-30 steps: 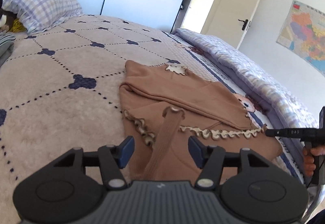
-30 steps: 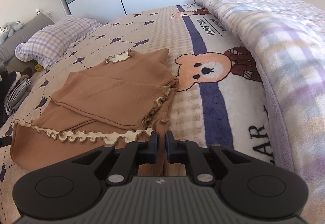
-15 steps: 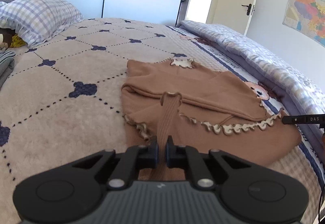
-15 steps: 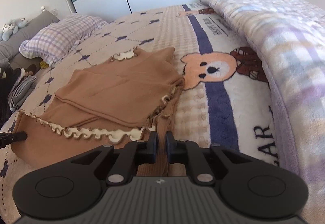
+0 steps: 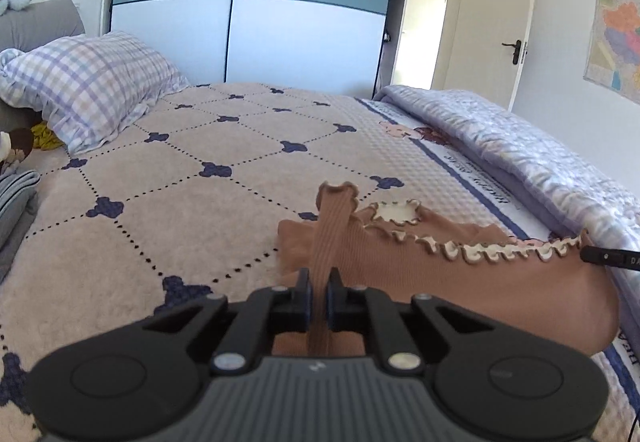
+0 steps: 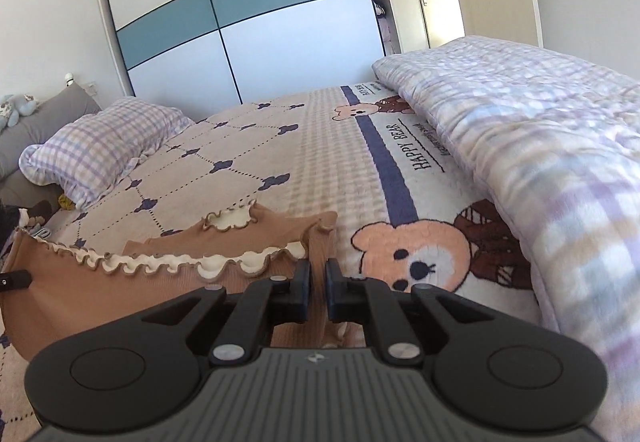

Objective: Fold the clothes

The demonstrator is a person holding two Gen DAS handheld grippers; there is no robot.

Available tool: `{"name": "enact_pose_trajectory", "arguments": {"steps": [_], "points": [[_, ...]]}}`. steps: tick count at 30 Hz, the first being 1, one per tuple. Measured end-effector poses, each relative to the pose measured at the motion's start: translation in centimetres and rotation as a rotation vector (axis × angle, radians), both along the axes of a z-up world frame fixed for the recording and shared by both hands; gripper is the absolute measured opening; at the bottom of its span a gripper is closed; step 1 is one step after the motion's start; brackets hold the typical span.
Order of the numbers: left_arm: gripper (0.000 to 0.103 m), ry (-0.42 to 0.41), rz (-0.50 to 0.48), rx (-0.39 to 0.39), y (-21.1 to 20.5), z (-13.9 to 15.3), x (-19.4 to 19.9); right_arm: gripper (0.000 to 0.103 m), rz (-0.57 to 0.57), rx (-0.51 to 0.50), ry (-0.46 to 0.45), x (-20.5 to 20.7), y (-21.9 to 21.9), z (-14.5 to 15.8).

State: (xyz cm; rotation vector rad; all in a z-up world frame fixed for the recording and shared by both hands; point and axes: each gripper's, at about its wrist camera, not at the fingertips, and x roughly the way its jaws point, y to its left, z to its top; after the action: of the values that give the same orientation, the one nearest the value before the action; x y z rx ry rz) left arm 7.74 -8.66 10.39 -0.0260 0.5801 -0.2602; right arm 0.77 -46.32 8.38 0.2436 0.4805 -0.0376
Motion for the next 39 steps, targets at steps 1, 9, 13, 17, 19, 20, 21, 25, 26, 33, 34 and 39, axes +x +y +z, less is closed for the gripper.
{"name": "enact_pose_trajectory", "arguments": {"steps": [1, 9, 13, 17, 19, 20, 21, 25, 26, 33, 34, 39], "points": [[0.007, 0.01, 0.007, 0.014, -0.3, -0.3, 1.2, 0.009, -0.007, -0.011, 0.001, 0.9, 0.0, -0.1], [0.008, 0.099, 0.042, 0.033, -1.6, -1.6, 9.8, 0.008, -0.057, 0.005, 0.075, 8.8, -1.3, -2.3], [0.008, 0.114, 0.044, 0.062, -2.1, -2.5, 12.9, 0.008, -0.049, -0.021, 0.11, 12.4, -1.4, -2.9], [0.008, 0.111, 0.039, 0.07, -2.4, -3.5, 15.1, 0.008, -0.029, -0.094, 0.124, 15.5, -1.1, -2.4], [0.008, 0.11, 0.046, 0.061, -2.3, -3.8, 16.0, 0.008, -0.025, -0.136, 0.134, 16.8, -0.9, -2.3], [0.008, 0.106, 0.051, 0.051, -2.2, -3.9, 16.4, 0.008, -0.024, -0.152, 0.131, 17.4, -0.7, -2.3], [0.008, 0.103, 0.057, 0.041, -2.1, -3.9, 16.8, 0.008, -0.025, -0.166, 0.12, 17.8, -0.6, -2.2], [0.013, 0.098, 0.068, 0.131, -3.6, -4.8, 18.4, 0.008, -0.062, -0.258, 0.118, 19.7, 0.4, -2.8], [0.015, 0.108, 0.078, 0.18, -4.2, -5.3, 18.8, 0.008, -0.074, -0.307, 0.141, 20.3, 0.9, -3.5], [0.04, 0.093, 0.192, 0.196, -1.8, -3.1, 18.0, 0.026, -0.187, -0.314, 0.13, 18.9, 0.6, -3.8], [0.04, 0.091, 0.215, 0.188, -0.9, -2.4, 17.2, 0.031, -0.22, -0.3, 0.108, 17.9, 0.2, -3.0], [0.04, 0.061, 0.219, 0.103, 1.3, 0.6, 10.9, 0.04, -0.169, -0.031, 0.075, 11.2, -1.1, 0.3]]}}
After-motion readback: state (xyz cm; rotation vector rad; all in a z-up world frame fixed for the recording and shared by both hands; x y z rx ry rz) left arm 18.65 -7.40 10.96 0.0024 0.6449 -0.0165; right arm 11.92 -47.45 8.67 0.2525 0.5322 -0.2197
